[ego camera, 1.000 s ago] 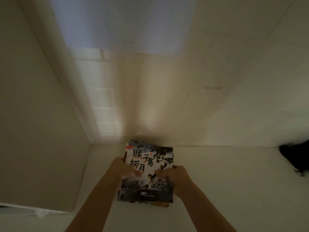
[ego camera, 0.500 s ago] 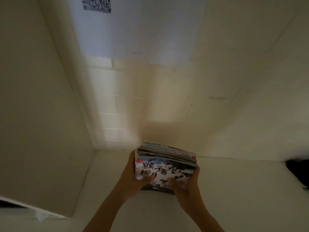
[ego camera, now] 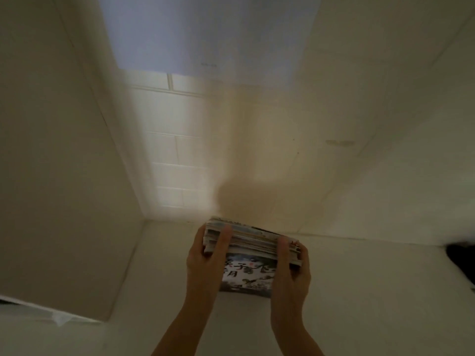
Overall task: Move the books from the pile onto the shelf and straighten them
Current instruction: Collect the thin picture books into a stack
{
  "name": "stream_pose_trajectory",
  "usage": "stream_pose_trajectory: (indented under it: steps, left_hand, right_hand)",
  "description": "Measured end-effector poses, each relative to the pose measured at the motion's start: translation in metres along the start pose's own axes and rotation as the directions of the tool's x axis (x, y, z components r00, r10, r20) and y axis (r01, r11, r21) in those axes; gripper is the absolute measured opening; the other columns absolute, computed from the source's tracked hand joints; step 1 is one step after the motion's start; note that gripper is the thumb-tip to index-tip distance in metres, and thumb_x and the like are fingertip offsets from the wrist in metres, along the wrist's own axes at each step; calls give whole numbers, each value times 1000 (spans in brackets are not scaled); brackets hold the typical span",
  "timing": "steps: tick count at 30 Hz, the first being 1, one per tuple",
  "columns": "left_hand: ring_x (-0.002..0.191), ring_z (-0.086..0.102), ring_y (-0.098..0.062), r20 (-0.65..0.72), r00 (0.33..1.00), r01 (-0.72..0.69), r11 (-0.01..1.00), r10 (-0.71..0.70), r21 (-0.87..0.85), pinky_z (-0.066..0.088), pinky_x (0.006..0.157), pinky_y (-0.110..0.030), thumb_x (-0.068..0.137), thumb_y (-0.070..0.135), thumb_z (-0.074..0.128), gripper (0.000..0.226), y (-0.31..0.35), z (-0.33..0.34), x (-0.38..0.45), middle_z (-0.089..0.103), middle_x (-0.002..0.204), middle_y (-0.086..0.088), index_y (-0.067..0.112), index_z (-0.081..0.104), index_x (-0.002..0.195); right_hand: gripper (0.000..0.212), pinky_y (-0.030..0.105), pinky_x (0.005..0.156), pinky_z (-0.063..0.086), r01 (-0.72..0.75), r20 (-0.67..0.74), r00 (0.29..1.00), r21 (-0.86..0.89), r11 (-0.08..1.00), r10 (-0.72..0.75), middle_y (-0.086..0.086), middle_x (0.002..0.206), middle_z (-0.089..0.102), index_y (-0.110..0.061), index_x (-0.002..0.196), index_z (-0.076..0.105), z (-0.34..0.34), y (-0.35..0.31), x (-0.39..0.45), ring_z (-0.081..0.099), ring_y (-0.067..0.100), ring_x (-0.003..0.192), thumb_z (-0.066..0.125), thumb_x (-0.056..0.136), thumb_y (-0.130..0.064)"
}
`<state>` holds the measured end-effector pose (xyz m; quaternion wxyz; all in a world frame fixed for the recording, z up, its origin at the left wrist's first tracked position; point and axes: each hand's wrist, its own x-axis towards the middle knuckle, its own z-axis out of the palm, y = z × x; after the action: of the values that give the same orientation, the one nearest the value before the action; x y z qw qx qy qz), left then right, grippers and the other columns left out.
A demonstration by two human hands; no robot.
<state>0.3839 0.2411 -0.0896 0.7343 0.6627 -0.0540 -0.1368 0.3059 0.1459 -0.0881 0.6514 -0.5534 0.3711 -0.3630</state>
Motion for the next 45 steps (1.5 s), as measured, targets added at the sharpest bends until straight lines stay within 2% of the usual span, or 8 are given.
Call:
stream_pose_trajectory:
  steps: [15,21,24,27,32,34,39,45]
  left_hand:
    - [80,68,-8,-15,997,-76,989,79,127,55,68,-18,94,40,46,24,-3,6,7,71,85,3,26,64,98]
    - [80,66,-1,38,999,19,999,-20,27,50,66,-10,96,37,44,21,7,9,6,70,85,10,31,64,98]
    - [92,67,-4,170,985,24,998,-33,54,51,71,-10,78,52,60,44,4,0,7,70,96,9,23,57,111]
    - [107,63,-6,405,913,-3,994,-40,105,53,78,-16,64,20,85,77,-9,-20,5,65,113,11,28,40,125]
    - [98,61,8,411,905,10,970,-112,242,51,65,-7,72,-6,76,91,-13,-24,2,43,124,21,45,19,122]
    - [85,54,28,372,924,-1,974,-85,227,45,59,0,77,-14,68,82,-11,-13,1,37,110,27,36,17,118]
    - [90,65,10,314,948,-24,976,-46,217,51,62,-7,73,-16,70,66,-27,-20,3,59,118,-12,13,39,124]
    - [93,70,-12,244,970,-74,973,19,219,52,67,-10,78,5,73,78,-41,-12,13,59,116,4,45,27,128]
  right_hand:
    - [12,20,54,52,-24,-6,1000,-52,998,24,0,78,64,-19,91,59,-5,-9,16,64,7,65,50,98,-22]
    - [37,33,64,49,-83,29,996,-103,991,87,10,72,57,-15,76,56,-11,-14,19,58,19,68,49,93,-47]
    - [35,34,71,48,-158,49,985,-123,980,165,9,78,60,-18,77,62,-8,-13,28,60,23,75,50,94,-47]
    - [58,35,82,56,-122,314,935,-157,980,167,7,103,67,-23,107,59,-30,-7,33,67,20,94,55,77,-73]
    - [72,0,82,41,195,551,832,-412,890,72,-26,116,53,-25,132,28,-65,24,22,53,-16,106,74,80,-6]
    - [67,-5,82,35,258,458,889,-451,855,-27,-24,119,49,-23,132,30,-59,34,22,48,-24,104,71,82,-5]
    - [63,-3,85,37,246,361,931,-506,827,-56,-28,118,51,-33,127,38,-57,52,24,50,-21,103,74,81,-10]
    - [54,6,79,48,239,375,925,-464,853,-55,-10,116,60,-26,129,39,-47,35,29,59,-15,99,66,86,-6]
